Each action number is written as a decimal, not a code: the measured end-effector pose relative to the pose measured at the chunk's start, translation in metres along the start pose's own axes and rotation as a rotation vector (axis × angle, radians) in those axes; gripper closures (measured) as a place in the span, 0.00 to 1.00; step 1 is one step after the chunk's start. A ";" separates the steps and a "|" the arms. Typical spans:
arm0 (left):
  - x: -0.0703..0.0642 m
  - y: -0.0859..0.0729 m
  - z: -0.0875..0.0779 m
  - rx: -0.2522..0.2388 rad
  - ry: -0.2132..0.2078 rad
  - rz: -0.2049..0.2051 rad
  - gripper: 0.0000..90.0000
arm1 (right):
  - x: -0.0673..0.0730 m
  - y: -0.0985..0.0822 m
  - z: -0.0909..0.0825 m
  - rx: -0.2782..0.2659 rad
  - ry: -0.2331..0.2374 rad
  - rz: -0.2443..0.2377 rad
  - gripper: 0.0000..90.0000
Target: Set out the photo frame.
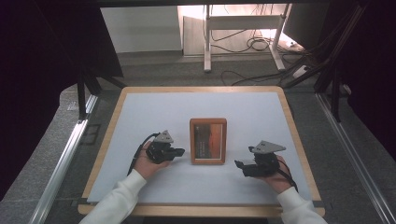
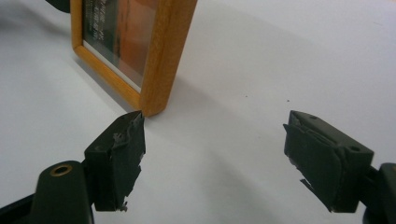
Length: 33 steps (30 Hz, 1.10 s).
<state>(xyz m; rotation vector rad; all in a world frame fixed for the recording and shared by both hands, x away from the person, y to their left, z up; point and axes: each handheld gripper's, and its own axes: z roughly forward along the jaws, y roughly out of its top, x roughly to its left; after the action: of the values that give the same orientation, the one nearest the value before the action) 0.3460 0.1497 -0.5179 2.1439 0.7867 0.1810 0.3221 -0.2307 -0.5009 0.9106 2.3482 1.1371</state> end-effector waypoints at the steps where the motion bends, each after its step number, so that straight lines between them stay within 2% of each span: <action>1: 0.001 -0.002 -0.003 -0.004 0.006 -0.009 0.98 | 0.000 0.000 -0.001 0.001 -0.003 0.004 0.23; 8: -0.001 -0.024 -0.023 -0.022 0.057 -0.043 0.90 | -0.003 -0.018 -0.013 -0.011 -0.073 0.032 0.23; 12: -0.001 -0.035 -0.032 -0.037 0.104 -0.091 0.70 | -0.012 -0.030 -0.021 -0.018 -0.102 0.081 0.23; 14: 0.000 -0.039 -0.037 -0.046 0.116 -0.128 0.59 | -0.015 -0.033 -0.022 -0.019 -0.106 0.103 0.22; 17: 0.002 -0.044 -0.042 -0.050 0.127 -0.171 0.50 | -0.018 -0.035 -0.023 -0.021 -0.107 0.115 0.22; 21: 0.004 -0.050 -0.046 -0.045 0.145 -0.201 0.44 | -0.018 -0.035 -0.022 -0.019 -0.111 0.106 0.21; 26: 0.004 -0.053 -0.050 -0.055 0.167 -0.207 0.40 | -0.019 -0.036 -0.023 -0.018 -0.126 0.097 0.20; 33: 0.007 -0.054 -0.045 -0.045 0.179 -0.198 0.37 | -0.020 -0.035 -0.023 -0.022 -0.138 0.101 0.20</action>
<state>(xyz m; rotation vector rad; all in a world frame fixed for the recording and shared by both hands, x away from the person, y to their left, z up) 0.3085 0.2086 -0.5295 2.0125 1.0829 0.2869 0.3095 -0.2739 -0.5139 1.0754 2.1969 1.0994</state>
